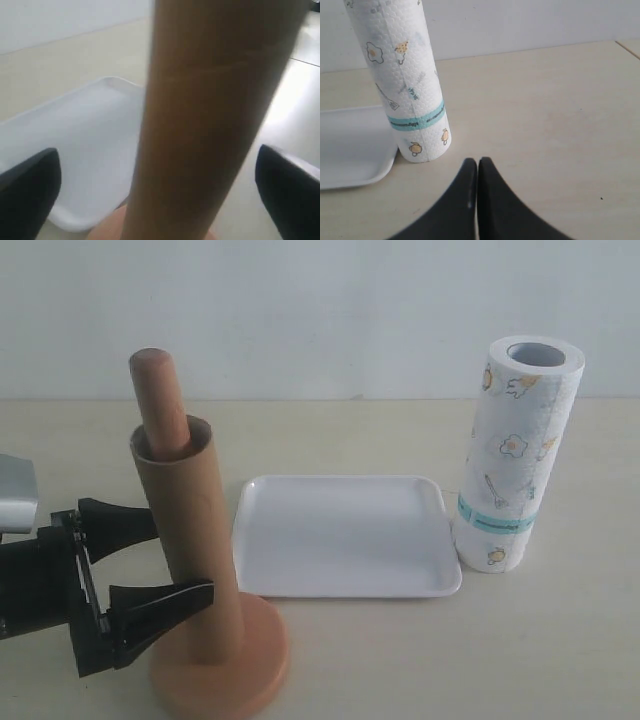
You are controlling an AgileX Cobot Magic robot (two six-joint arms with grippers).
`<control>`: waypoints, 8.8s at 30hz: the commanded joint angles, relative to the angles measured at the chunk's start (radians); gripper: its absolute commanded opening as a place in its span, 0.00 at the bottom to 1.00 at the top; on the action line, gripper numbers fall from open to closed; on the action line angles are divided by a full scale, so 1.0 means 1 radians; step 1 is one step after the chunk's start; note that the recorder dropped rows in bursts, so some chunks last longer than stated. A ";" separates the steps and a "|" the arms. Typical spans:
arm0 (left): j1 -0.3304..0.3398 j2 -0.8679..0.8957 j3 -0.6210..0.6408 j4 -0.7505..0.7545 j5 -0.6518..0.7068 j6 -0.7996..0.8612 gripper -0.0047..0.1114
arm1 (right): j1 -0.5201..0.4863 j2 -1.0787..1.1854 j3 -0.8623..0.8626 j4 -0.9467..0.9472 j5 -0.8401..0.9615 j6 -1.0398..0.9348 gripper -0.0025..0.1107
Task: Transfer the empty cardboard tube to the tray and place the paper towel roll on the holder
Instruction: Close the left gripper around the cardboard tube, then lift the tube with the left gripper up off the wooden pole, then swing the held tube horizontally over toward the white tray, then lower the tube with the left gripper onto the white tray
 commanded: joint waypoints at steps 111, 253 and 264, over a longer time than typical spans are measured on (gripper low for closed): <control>-0.134 -0.716 -0.798 0.652 0.678 -1.122 0.08 | -0.003 -0.004 -0.001 -0.004 -0.004 0.002 0.02; -0.861 0.344 -1.147 -0.142 2.030 0.310 0.08 | -0.003 -0.004 -0.001 -0.004 -0.004 0.004 0.02; -0.861 0.344 -1.128 -0.166 2.023 0.323 0.08 | -0.003 -0.004 -0.001 -0.004 -0.004 0.004 0.02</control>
